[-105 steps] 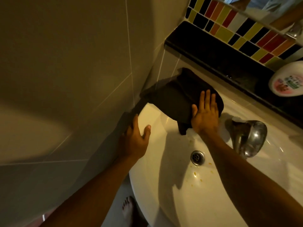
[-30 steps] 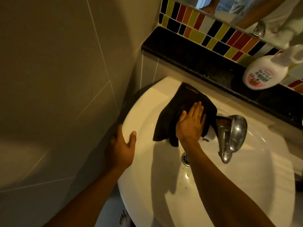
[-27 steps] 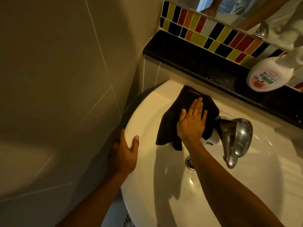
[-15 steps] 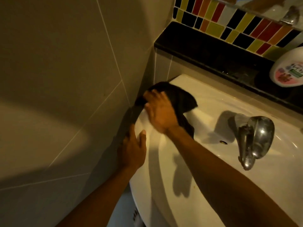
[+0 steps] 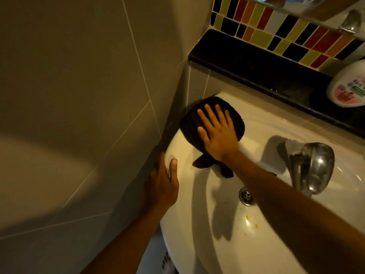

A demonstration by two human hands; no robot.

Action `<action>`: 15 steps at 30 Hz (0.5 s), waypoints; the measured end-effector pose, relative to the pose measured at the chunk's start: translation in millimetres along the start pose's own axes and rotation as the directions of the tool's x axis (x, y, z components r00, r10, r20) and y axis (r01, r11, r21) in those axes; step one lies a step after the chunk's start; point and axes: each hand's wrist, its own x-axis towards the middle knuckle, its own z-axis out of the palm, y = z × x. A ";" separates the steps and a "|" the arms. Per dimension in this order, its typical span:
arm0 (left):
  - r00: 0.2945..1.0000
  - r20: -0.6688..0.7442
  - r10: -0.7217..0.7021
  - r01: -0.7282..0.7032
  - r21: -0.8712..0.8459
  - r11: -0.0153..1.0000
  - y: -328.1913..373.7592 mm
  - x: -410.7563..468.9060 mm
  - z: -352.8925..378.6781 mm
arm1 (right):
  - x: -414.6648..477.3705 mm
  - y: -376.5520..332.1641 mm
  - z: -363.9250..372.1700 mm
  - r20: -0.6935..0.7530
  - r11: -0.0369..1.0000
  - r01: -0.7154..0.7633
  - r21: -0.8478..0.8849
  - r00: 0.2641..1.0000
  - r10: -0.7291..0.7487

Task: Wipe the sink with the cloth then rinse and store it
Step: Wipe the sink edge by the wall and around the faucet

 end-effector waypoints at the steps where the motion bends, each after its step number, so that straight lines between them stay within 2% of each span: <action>1: 1.000 -0.003 0.012 -0.012 0.002 1.000 0.0 -0.1 -0.4 | 0.2 13.7 -5.8 0.034 0.998 0.056 -0.018 0.998 -0.056; 2: 1.000 -0.017 0.025 -0.025 -0.001 1.000 -0.3 0.2 -0.5 | 3.9 31.1 -11.5 0.052 0.998 0.048 -0.027 0.998 -0.047; 5: 0.997 -0.053 0.046 -0.048 -0.019 0.999 -1.6 -0.2 -0.6 | 1.6 68.9 -19.0 0.079 0.978 -0.202 -0.054 0.975 0.206; 7: 0.998 -0.047 0.041 -0.041 -0.009 0.999 0.6 -1.8 0.1 | -13.4 70.3 -14.1 0.043 0.945 -0.322 -0.063 0.945 0.325; 9: 0.999 -0.030 0.012 -0.012 0.000 1.000 1.7 -1.9 1.7 | -33.4 61.3 -7.3 -0.006 0.873 -0.487 0.026 0.873 0.487; 12: 1.000 -0.001 -0.028 0.028 -0.002 1.000 -0.1 -0.4 1.8 | -62.2 44.9 -2.0 0.013 0.667 -0.717 0.202 0.683 0.730; 13: 0.999 0.008 -0.037 0.037 -0.001 0.999 -1.5 -0.7 1.4 | -71.5 40.3 0.4 0.011 0.646 -0.735 0.207 0.662 0.749; 15: 0.999 0.017 -0.035 0.035 -0.007 0.999 -4.0 -2.1 1.2 | -85.5 35.6 4.1 -0.012 0.670 -0.727 0.153 0.676 0.737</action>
